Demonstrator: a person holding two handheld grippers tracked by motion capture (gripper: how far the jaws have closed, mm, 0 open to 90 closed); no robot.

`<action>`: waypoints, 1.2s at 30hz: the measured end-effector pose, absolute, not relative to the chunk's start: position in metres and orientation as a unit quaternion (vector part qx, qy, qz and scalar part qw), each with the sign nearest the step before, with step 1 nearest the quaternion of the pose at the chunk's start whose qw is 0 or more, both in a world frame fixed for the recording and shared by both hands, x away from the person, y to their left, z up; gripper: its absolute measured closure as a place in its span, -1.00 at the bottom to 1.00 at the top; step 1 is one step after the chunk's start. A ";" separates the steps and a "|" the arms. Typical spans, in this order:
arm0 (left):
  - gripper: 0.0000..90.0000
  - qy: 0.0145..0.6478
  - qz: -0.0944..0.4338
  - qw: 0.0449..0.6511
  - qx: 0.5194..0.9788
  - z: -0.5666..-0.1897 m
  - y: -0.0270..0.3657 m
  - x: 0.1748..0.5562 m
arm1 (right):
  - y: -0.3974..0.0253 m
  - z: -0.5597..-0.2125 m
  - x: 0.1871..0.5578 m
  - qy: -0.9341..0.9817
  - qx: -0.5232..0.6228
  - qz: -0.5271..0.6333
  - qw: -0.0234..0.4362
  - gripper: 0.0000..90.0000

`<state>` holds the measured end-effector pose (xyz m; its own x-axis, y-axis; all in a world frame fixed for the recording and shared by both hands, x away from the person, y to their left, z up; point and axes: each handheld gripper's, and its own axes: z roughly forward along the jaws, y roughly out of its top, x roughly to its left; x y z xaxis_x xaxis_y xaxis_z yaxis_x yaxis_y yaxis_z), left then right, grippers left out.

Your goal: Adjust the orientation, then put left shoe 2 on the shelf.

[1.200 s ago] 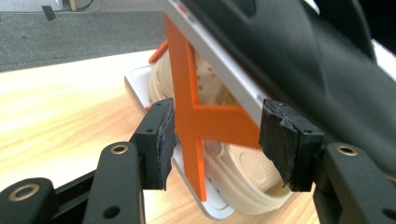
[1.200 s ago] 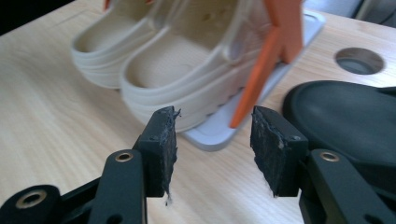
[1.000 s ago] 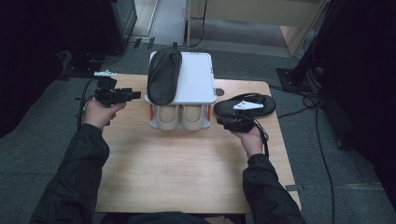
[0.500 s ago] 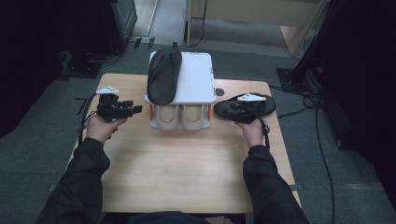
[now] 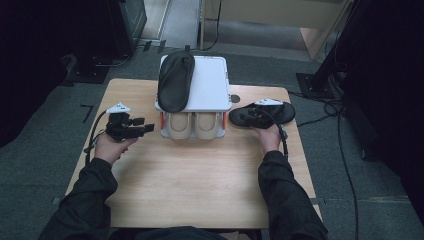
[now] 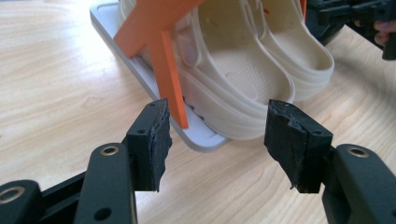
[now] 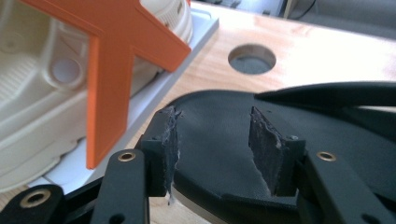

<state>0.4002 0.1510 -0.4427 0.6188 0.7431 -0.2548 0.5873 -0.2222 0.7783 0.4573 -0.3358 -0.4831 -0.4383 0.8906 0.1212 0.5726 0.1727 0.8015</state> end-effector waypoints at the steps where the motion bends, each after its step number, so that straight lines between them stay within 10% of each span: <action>1: -0.11 0.429 0.088 0.453 0.777 -0.445 0.153 0.399 | -0.336 -0.484 0.460 0.741 0.496 0.410 0.192 0.17; 36: -0.10 0.444 0.094 0.451 0.769 -0.452 0.162 0.410 | -0.338 -0.499 0.455 0.759 0.501 0.383 0.163 0.16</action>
